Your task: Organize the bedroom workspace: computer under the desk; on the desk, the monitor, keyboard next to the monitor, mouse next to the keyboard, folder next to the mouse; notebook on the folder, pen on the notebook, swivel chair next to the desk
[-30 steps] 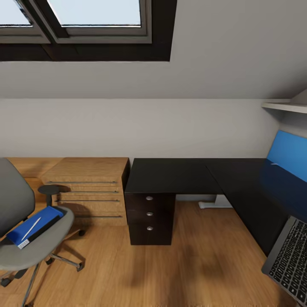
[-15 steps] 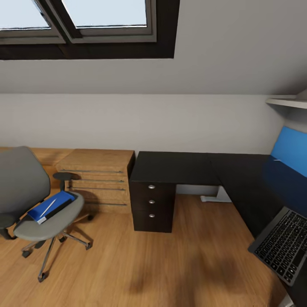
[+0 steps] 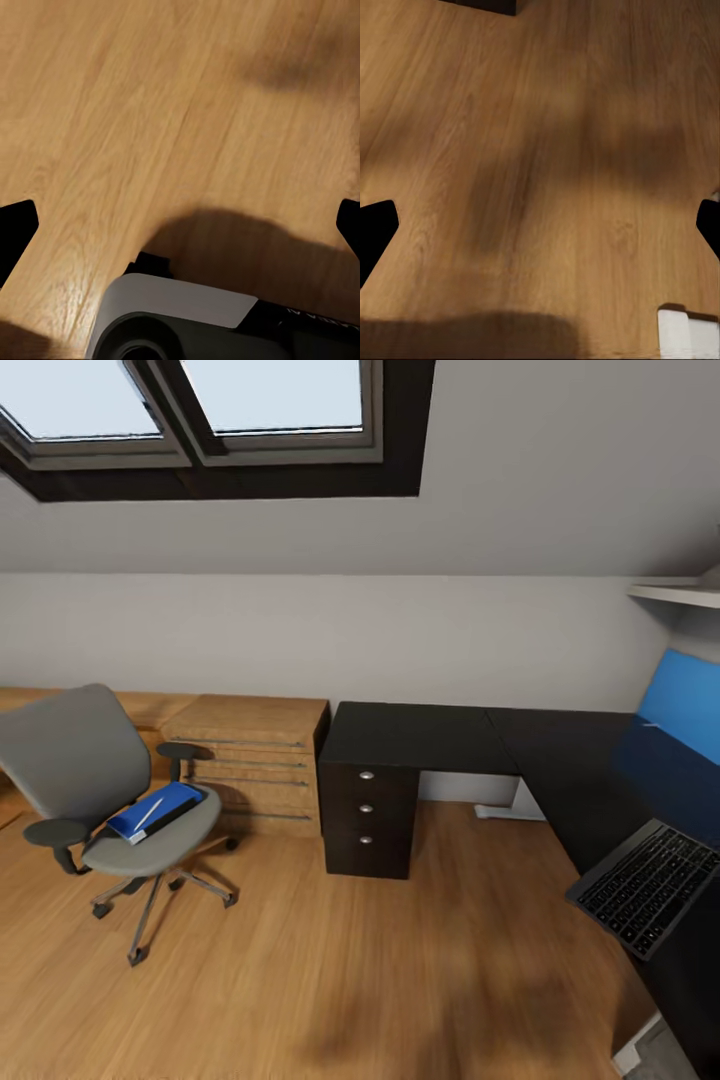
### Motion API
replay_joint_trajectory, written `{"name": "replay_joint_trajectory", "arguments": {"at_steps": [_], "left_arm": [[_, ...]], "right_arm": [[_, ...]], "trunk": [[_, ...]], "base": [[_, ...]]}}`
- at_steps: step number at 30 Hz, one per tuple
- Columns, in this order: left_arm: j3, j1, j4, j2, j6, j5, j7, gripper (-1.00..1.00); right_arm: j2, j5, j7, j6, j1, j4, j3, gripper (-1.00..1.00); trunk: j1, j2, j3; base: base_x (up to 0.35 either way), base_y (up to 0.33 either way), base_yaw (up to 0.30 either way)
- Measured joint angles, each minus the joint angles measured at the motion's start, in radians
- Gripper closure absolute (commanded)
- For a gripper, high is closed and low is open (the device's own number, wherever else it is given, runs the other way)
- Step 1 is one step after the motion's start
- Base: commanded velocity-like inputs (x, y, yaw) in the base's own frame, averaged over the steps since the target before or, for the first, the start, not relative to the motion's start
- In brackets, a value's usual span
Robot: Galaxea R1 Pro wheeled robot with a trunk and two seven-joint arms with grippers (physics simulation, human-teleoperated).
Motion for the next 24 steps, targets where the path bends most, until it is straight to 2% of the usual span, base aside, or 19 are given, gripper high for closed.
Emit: {"name": "replay_joint_trajectory", "arguments": {"at_steps": [24], "left_arm": [[0.000,0.000,0.000,0.000,0.000,0.000,0.000,-1.00]], "right_arm": [[0.000,0.000,0.000,0.000,0.000,0.000,0.000,-1.00]], "trunk": [[0.000,0.000,-0.001]], "base": [[-0.332,0.020,0.002]]}}
